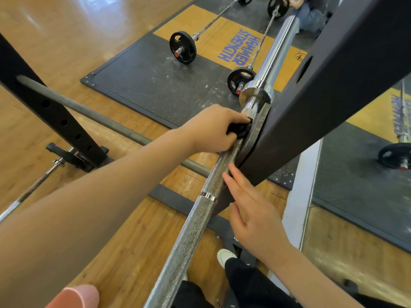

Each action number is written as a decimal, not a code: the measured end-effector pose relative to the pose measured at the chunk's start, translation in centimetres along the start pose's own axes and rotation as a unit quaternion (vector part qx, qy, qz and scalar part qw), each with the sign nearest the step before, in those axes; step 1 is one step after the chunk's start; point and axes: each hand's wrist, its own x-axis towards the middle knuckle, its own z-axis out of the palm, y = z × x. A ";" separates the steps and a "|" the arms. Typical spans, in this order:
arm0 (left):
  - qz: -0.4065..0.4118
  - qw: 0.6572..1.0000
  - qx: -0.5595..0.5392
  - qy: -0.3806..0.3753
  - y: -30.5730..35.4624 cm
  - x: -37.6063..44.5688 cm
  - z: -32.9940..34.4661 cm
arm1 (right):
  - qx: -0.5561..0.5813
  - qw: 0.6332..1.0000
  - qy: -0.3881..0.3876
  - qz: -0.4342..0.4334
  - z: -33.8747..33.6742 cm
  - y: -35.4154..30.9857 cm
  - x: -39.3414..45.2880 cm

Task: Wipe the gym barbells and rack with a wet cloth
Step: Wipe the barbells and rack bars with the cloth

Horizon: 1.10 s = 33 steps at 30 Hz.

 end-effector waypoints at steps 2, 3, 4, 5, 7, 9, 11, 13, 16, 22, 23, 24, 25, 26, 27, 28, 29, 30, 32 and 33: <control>0.027 0.999 0.031 0.021 0.4 -0.8 0.1 | -0.001 1.000 -0.002 -0.001 -0.1 0.0 0.0; 0.048 0.998 0.041 0.029 0.5 -1.3 0.3 | 0.000 1.000 -0.002 -0.002 -0.2 0.0 -0.1; 0.064 0.996 0.048 0.036 0.5 -2.2 0.6 | -0.001 1.000 -0.002 -0.002 -0.2 0.1 -0.1; 0.071 0.995 0.054 0.042 0.5 -3.1 1.1 | -0.003 1.000 -0.002 -0.002 -0.2 0.1 -0.3; 0.061 0.996 0.035 0.047 0.2 -4.9 1.9 | -0.007 1.000 -0.004 -0.001 -0.1 0.2 -0.5; 0.038 0.998 -0.029 0.038 -0.3 -5.1 2.0 | -0.008 1.000 -0.004 0.001 0.1 0.3 -0.6; 0.010 0.996 -0.083 0.023 -0.3 -4.3 1.9 | -0.010 1.000 0.001 -0.001 0.1 0.4 -0.5; -0.006 0.994 -0.105 0.034 0.1 -3.9 1.9 | -0.013 1.000 0.010 -0.011 0.0 0.5 -0.4; -0.034 0.988 -0.122 0.094 0.7 -4.7 2.6 | -0.026 0.999 0.026 -0.032 -0.2 0.8 -0.1; -0.006 0.976 -0.050 0.211 1.2 -2.5 0.4 | -0.060 0.997 0.011 -0.043 0.1 1.3 0.2; -0.017 0.971 -0.049 0.235 1.1 -1.2 -0.2 | -0.058 0.998 0.005 -0.039 0.2 1.3 0.2; -0.032 0.967 -0.054 0.245 1.1 0.0 -0.6 | -0.055 0.998 0.001 -0.035 0.2 1.3 0.2; -0.044 0.971 -0.058 0.229 0.9 1.2 -0.8 | -0.053 0.998 -0.002 -0.033 0.2 1.3 0.1; -0.053 0.981 -0.057 0.178 0.8 2.2 -0.8 | -0.051 0.998 -0.004 -0.032 0.2 1.2 0.1; -0.055 0.992 -0.049 0.107 0.6 2.9 -0.3 | -0.048 0.998 -0.005 -0.032 0.2 1.3 0.0; -0.059 0.997 -0.039 0.042 0.3 3.4 0.2 | -0.046 0.998 -0.006 -0.033 0.1 1.3 0.1; -0.068 0.997 -0.034 0.004 0.0 3.4 0.8 | -0.045 0.998 -0.007 -0.035 0.1 1.4 0.1; -0.075 0.997 -0.032 -0.006 -0.2 3.3 1.1 | -0.044 0.998 -0.008 -0.036 0.1 1.5 0.1; -0.052 0.999 -0.007 0.006 -0.2 3.0 1.3 | -0.042 0.998 -0.005 -0.039 0.1 1.6 0.1; -0.032 0.999 0.016 0.010 0.0 2.7 1.3 | -0.039 0.998 -0.002 -0.043 0.0 1.6 0.0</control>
